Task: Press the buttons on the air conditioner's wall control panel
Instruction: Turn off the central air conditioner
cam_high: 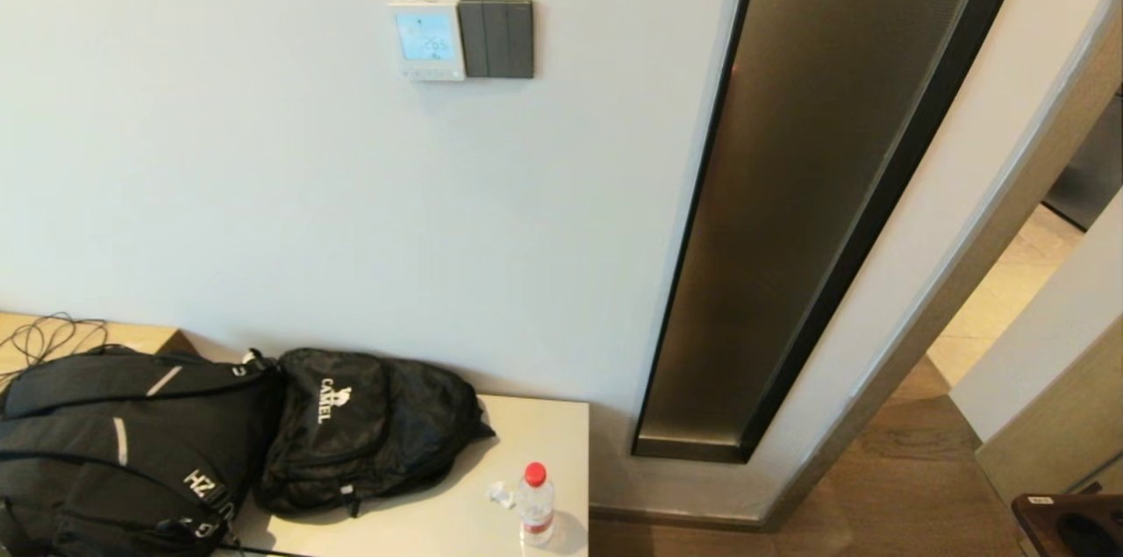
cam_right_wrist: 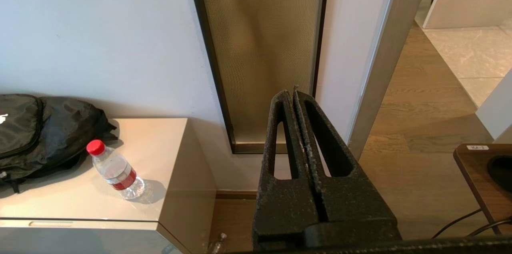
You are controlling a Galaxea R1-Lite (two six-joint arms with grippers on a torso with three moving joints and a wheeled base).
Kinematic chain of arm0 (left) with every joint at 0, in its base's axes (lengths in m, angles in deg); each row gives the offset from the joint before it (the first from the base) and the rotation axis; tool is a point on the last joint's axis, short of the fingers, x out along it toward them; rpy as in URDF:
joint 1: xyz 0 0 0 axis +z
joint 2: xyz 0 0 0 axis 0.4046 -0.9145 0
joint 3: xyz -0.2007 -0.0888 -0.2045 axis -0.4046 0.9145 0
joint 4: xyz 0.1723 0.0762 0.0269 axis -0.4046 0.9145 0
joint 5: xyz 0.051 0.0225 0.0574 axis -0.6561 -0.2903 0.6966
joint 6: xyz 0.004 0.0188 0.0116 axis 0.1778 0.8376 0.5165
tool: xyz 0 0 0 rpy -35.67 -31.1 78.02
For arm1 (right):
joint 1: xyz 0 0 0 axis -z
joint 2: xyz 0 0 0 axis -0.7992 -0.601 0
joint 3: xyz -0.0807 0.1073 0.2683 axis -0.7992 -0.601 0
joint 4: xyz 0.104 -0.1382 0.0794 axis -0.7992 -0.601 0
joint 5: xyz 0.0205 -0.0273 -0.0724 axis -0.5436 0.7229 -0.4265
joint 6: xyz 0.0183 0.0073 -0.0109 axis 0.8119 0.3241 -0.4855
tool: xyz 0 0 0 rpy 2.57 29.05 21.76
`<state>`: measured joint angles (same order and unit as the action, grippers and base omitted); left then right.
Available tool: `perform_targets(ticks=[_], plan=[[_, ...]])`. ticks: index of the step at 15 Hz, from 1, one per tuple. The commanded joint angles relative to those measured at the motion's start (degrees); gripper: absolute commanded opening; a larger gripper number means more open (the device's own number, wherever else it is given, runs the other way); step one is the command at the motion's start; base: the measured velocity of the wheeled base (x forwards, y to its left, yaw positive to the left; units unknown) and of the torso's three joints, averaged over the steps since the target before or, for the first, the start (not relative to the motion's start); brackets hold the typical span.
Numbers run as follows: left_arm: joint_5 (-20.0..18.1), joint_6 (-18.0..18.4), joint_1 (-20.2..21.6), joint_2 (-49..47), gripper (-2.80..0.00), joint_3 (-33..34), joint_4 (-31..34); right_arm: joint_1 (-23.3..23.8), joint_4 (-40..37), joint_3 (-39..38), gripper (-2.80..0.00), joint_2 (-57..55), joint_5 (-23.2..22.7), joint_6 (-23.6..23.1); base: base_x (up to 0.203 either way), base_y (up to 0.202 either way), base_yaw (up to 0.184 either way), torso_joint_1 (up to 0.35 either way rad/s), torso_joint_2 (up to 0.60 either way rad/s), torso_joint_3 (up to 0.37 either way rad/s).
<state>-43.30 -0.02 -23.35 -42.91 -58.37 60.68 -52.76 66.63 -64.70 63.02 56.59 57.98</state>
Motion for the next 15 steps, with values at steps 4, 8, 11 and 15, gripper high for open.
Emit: perform_targets(ticks=[4, 8, 11, 15], plan=[[0.0, 0.0, 0.0, 0.0, -2.80, 0.0, 0.0, 0.0, 0.0, 0.0, -2.80, 0.0, 0.0, 0.0, 0.000, 0.000, 0.000, 0.000, 0.00, 0.000], [0.0, 0.0, -0.1, 0.0, -2.80, 0.0, 0.0, 0.0, 0.0, 0.0, -2.80, 0.0, 0.0, 0.0, 0.000, 0.000, 0.000, 0.000, 0.00, 0.000], [0.0, 0.0, -0.1, 0.0, -2.80, 0.1, 0.0, 0.0, 0.0, 0.0, -2.80, 0.0, 0.0, 0.0, 0.000, 0.000, 0.000, 0.000, 0.00, 0.000], [0.0, 0.0, -0.1, 0.1, -2.80, 0.1, 0.0, 0.0, 0.0, 0.0, -2.80, 0.0, 0.0, 0.0, 0.000, 0.000, 0.000, 0.000, 0.00, 0.000]])
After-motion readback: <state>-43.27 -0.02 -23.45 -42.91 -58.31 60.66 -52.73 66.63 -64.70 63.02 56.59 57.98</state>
